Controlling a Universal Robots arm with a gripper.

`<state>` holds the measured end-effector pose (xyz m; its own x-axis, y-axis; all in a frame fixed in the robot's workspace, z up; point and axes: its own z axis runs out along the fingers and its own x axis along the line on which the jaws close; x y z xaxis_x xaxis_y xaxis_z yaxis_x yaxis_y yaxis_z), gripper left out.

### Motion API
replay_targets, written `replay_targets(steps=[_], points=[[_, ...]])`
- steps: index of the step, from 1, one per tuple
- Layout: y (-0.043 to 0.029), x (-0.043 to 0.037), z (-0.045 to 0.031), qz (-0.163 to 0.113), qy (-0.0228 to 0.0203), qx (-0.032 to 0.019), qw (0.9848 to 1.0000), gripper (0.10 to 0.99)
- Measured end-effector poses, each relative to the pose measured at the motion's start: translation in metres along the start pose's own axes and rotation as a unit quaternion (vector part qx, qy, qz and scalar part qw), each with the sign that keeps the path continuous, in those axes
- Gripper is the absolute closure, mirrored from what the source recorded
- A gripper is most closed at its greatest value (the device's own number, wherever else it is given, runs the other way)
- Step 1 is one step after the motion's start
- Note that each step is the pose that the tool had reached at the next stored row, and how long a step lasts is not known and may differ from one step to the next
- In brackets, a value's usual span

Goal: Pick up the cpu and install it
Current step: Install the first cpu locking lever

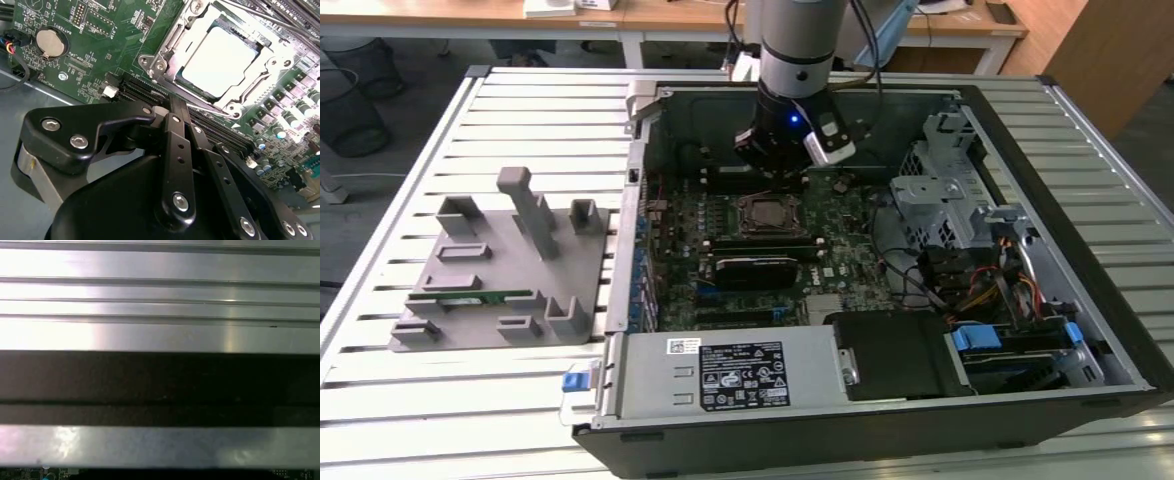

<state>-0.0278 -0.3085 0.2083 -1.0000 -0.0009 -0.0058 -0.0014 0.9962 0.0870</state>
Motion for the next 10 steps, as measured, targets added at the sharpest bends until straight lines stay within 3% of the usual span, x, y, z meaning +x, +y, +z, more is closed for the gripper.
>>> replay_targets(steps=[10], points=[[-0.0005, -0.0026, 0.0074, 0.0, 0.0, 0.0001, 1.0, 0.98]])
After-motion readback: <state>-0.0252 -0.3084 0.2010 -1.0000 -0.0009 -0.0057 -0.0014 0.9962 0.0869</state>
